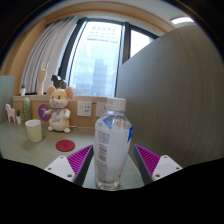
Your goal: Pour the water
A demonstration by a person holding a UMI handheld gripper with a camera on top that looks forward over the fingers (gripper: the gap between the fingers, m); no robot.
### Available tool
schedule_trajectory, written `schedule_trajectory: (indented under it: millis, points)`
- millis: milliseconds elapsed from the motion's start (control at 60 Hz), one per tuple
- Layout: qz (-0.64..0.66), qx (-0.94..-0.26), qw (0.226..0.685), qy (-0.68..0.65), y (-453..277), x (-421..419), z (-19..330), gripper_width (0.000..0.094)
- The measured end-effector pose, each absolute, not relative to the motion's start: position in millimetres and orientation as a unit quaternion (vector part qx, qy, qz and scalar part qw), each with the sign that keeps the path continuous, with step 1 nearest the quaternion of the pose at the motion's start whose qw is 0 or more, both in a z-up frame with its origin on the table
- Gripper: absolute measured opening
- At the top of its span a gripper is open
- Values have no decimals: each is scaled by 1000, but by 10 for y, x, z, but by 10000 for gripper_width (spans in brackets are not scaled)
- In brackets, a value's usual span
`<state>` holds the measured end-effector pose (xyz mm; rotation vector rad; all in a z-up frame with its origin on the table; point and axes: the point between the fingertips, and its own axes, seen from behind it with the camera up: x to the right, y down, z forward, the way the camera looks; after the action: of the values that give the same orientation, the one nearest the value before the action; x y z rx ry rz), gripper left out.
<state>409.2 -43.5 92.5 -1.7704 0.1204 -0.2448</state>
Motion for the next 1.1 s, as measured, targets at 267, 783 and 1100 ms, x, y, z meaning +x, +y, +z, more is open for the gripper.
schedule_trajectory:
  millis: [267,783,1100]
  points:
    - [-94,-756,645,64,-333,4059,975,515]
    - [-198,-761,615,-57,27,3618,1109,354]
    - [-443,-632,534,-346,868,2583,1643,353]
